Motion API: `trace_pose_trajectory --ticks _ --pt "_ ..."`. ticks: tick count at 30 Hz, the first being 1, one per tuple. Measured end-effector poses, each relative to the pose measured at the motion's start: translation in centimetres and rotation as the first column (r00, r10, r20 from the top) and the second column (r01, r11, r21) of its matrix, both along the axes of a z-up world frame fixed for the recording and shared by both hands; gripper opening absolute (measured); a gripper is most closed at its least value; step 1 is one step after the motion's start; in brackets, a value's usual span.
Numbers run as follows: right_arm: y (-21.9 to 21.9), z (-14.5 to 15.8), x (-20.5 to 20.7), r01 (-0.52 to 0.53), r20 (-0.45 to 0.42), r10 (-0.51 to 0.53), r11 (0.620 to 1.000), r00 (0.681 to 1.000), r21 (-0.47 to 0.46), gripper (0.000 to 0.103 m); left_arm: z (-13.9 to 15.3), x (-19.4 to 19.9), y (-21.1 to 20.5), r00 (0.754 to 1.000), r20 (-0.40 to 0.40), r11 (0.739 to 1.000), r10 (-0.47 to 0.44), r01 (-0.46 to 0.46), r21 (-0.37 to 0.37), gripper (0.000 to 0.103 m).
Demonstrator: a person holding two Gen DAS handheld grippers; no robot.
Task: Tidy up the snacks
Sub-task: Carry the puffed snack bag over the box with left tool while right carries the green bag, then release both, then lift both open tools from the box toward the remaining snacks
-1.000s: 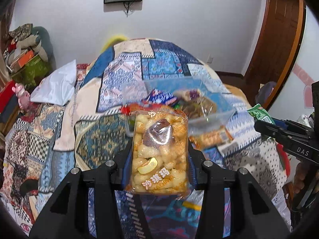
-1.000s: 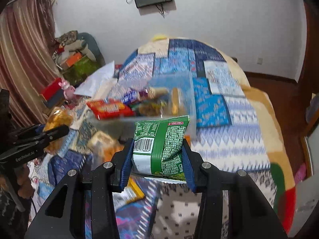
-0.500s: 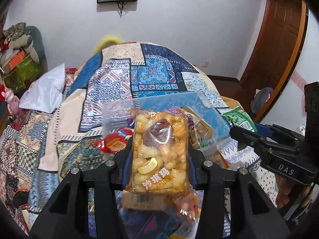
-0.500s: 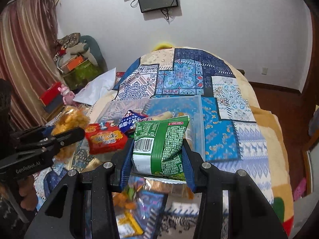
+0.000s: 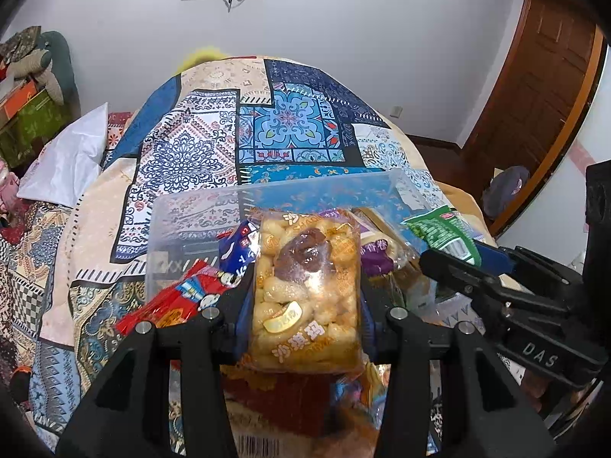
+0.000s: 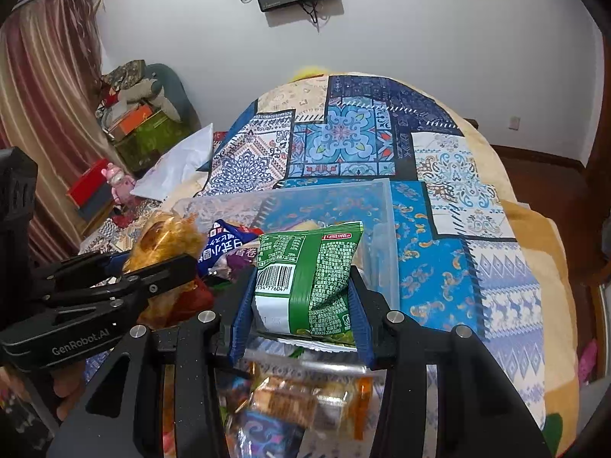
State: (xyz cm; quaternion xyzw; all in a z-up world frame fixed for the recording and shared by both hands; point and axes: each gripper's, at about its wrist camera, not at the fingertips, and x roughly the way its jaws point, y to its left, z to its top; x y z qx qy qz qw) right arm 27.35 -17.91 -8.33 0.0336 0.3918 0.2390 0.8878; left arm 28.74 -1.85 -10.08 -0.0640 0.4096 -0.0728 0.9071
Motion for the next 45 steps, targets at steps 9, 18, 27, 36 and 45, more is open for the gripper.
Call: trace_pose_trajectory --ticks 9,18,27,36,45 --pt "0.5 -1.2 0.6 -0.007 -0.025 0.007 1.0 1.0 -0.009 0.042 -1.1 1.2 -0.2 0.999 -0.021 0.999 0.035 -0.035 0.023 0.046" --pt "0.2 -1.3 0.8 0.01 -0.049 -0.012 0.999 0.999 -0.04 0.06 -0.6 0.4 0.4 0.997 -0.023 0.997 0.071 -0.071 0.019 0.062" --pt "-0.5 0.9 -1.3 0.016 -0.015 -0.017 0.999 1.0 -0.04 0.064 2.2 -2.9 0.3 0.999 0.022 0.998 0.043 -0.044 0.047 0.064" --pt "-1.3 2.9 -5.1 0.012 0.004 -0.012 1.0 1.0 -0.025 0.068 3.9 -7.7 1.5 0.999 0.024 0.995 0.038 -0.04 0.086 0.068" --pt "-0.8 1.1 -9.9 -0.018 -0.053 0.015 0.999 0.998 -0.048 0.068 2.0 -12.8 4.0 0.997 -0.039 0.992 0.068 -0.063 0.113 0.068"
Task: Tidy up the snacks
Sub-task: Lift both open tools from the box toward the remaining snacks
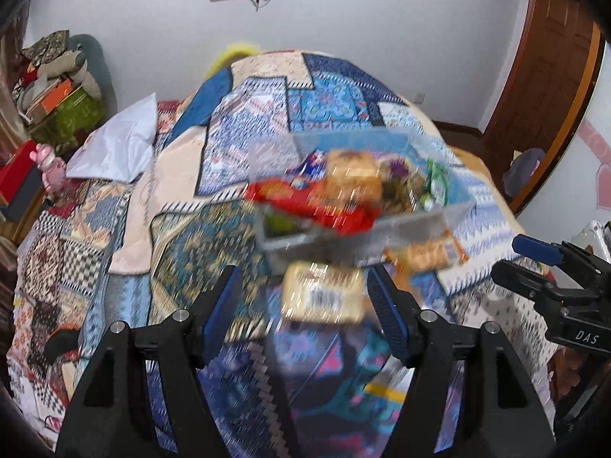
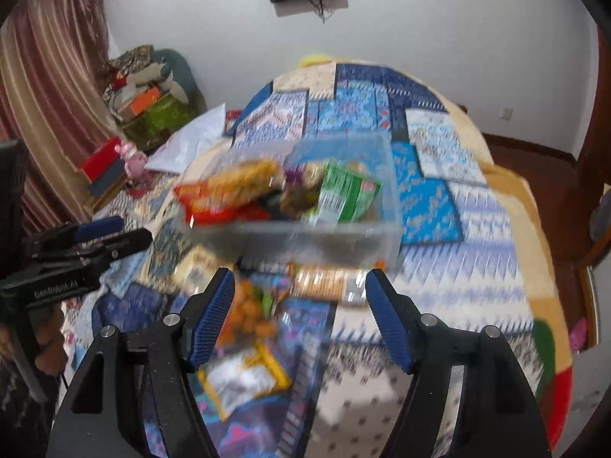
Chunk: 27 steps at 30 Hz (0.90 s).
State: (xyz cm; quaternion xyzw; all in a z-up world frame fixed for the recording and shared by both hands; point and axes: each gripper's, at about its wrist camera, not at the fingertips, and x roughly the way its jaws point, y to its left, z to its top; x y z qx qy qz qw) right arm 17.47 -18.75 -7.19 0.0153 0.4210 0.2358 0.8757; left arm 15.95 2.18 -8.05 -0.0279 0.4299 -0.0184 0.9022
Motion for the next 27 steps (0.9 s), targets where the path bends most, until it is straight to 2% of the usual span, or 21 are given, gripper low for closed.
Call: trace_pose_trajectory --ticks 9,17,23,27 --pt "2.5 -4.7 -3.7 -0.06 -0.125 0.055 0.998 0.991 -0.037 0.068 -3.6 -4.5 1.5 0.998 -0.069 1.0 0.002 -0.001 0.017 0.068" --pt "5.1 -7.9 -4.1 -0.106 -0.243 0.1 0.994 0.965 -0.013 0.068 -5.8 -5.9 2.7 0.994 -0.11 1.0 0.023 -0.024 -0.011 0.068" --pt "6.6 -8.0 -2.8 -0.073 -0.262 0.077 0.997 0.962 0.024 0.068 -6.5 -5.8 3.2 0.992 -0.119 0.999 0.028 -0.031 -0.025 0.068" --pt "7.6 -8.3 -2.7 -0.072 -0.235 0.069 0.997 0.969 -0.002 0.068 -6.7 -5.0 3.2 0.992 -0.125 0.999 0.026 -0.032 -0.043 0.068"
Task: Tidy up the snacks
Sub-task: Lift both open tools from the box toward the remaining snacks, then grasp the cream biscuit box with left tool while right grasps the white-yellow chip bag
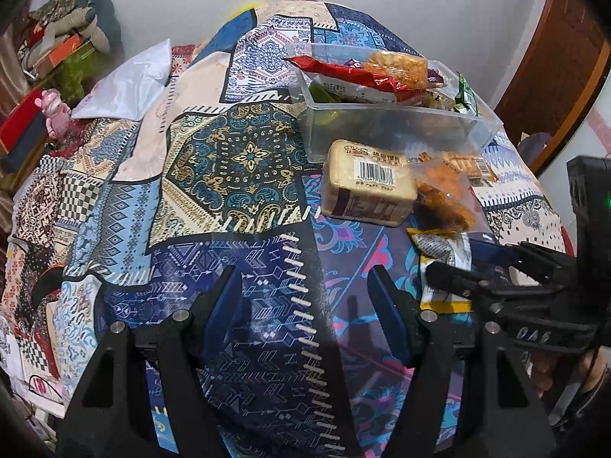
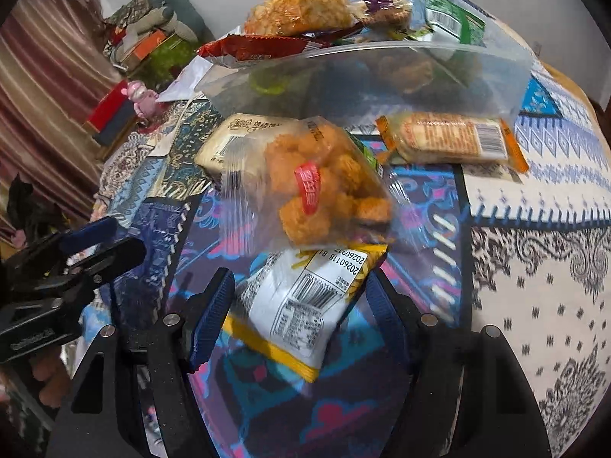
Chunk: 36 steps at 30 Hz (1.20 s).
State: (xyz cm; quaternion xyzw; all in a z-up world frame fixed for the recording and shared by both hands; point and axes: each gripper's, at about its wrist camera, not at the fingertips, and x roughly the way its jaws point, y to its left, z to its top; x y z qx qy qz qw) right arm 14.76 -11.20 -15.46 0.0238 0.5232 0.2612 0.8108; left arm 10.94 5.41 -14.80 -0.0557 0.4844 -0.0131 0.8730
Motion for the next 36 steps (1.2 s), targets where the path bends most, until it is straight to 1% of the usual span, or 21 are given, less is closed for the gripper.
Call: trace_pose_trajectory --ticks 2,4,5,6,11,14,18,22,23,27,30,33,36 --pt "0.2 0.0 -0.4 -0.021 0.027 0.022 0.999 0.999 -0.026 0.067 -0.2 0.6 -0.2 1.0 -0.008 1.0 -0.004 0.004 -0.011 0.068" --pt "0.4 0.0 -0.8 -0.046 0.06 0.05 0.997 0.997 -0.058 0.061 -0.4 1.3 -0.7 1.0 -0.018 1.0 -0.015 0.015 -0.022 0.068" --pt "0.4 0.1 -0.9 -0.058 0.067 0.063 0.996 0.996 -0.067 0.059 -0.6 1.5 -0.9 1.0 -0.02 1.0 -0.02 0.019 -0.024 0.07" --pt "0.2 0.1 -1.1 -0.071 0.074 0.077 0.995 0.994 -0.076 0.054 -0.6 1.8 -1.1 0.999 -0.021 0.999 -0.025 0.024 -0.026 0.073" --pt "-2.1 0.4 -1.1 -0.09 0.076 0.096 0.993 0.992 -0.078 0.045 -0.9 3.6 -2.9 0.998 -0.02 0.998 -0.062 0.062 -0.031 0.075" --pt "-3.9 0.6 -1.1 -0.076 0.078 0.082 0.995 0.994 -0.072 0.04 -1.1 4.8 -3.9 0.997 -0.022 0.997 -0.074 0.073 -0.023 0.079" --pt "-6.4 0.8 -1.1 -0.041 0.09 0.048 0.996 0.995 -0.075 0.04 -1.3 6.3 -5.0 0.996 -0.023 0.996 -0.089 0.089 -0.012 0.079" --pt "-8.3 0.8 -1.1 -0.004 0.089 0.01 0.998 0.996 -0.064 0.04 -1.9 8.1 -5.5 0.996 -0.032 0.996 -0.08 0.081 0.025 0.081" --pt "-8.4 0.8 -1.0 0.004 0.089 0.002 0.998 0.996 -0.061 0.04 -2.1 8.4 -5.5 0.996 -0.037 0.997 -0.078 0.079 0.021 0.081" --pt "-9.3 0.6 -0.7 0.033 0.079 -0.03 0.999 0.996 -0.034 0.04 -2.7 9.9 -5.0 0.998 -0.04 0.999 -0.048 0.048 0.006 0.087" --pt "-9.9 0.7 -0.6 0.047 0.079 -0.045 0.999 0.996 -0.024 0.04 -2.9 10.8 -4.5 0.999 -0.036 1.0 -0.027 0.026 -0.017 0.089" --pt "-9.4 0.9 -0.5 0.056 0.079 -0.055 0.998 0.995 -0.019 0.039 -3.3 11.2 -4.4 0.999 -0.041 0.999 -0.017 0.015 -0.051 0.089" --pt "-9.6 1.0 -0.6 0.062 0.081 -0.06 0.998 0.995 -0.018 0.039 -3.5 11.4 -4.4 0.999 -0.03 0.998 -0.015 0.013 -0.056 0.088"
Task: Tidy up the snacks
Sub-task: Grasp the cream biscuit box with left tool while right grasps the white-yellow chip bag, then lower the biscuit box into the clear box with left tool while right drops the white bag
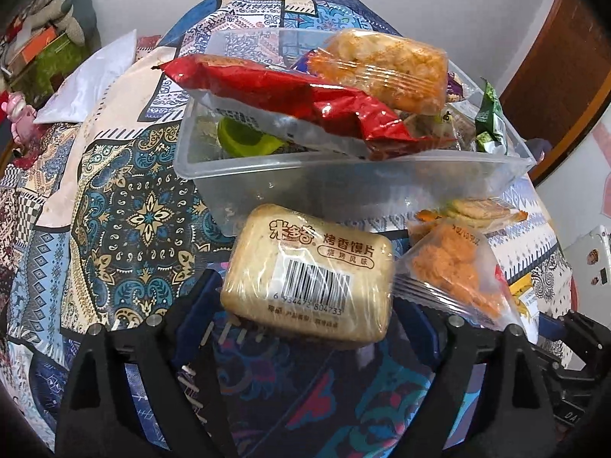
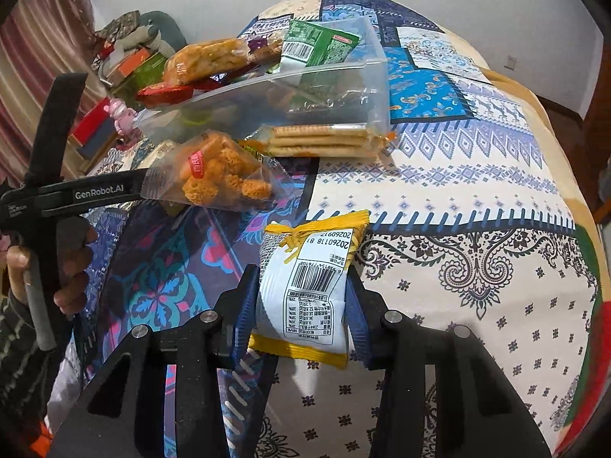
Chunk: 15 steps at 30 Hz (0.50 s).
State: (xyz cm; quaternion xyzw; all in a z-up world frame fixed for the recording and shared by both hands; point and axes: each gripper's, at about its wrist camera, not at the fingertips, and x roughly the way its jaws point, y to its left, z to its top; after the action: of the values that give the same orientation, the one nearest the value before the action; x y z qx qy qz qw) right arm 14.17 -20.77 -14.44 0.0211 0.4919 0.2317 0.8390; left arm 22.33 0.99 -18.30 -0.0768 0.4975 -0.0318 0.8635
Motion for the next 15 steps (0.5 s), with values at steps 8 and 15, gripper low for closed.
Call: trace_pose_trajectory --ticks 8,15 --pt "-0.8 1.4 0.2 0.023 0.026 -0.024 1.0 0.999 0.017 0.039 0.6 -1.6 -0.4 1.0 0.028 0.998 -0.009 0.008 0.055 0.085" --pt "-1.1 3.6 0.2 0.035 0.075 -0.038 0.999 0.996 0.037 0.039 2.7 -4.3 0.5 0.998 0.07 0.998 0.004 -0.008 0.062 0.085"
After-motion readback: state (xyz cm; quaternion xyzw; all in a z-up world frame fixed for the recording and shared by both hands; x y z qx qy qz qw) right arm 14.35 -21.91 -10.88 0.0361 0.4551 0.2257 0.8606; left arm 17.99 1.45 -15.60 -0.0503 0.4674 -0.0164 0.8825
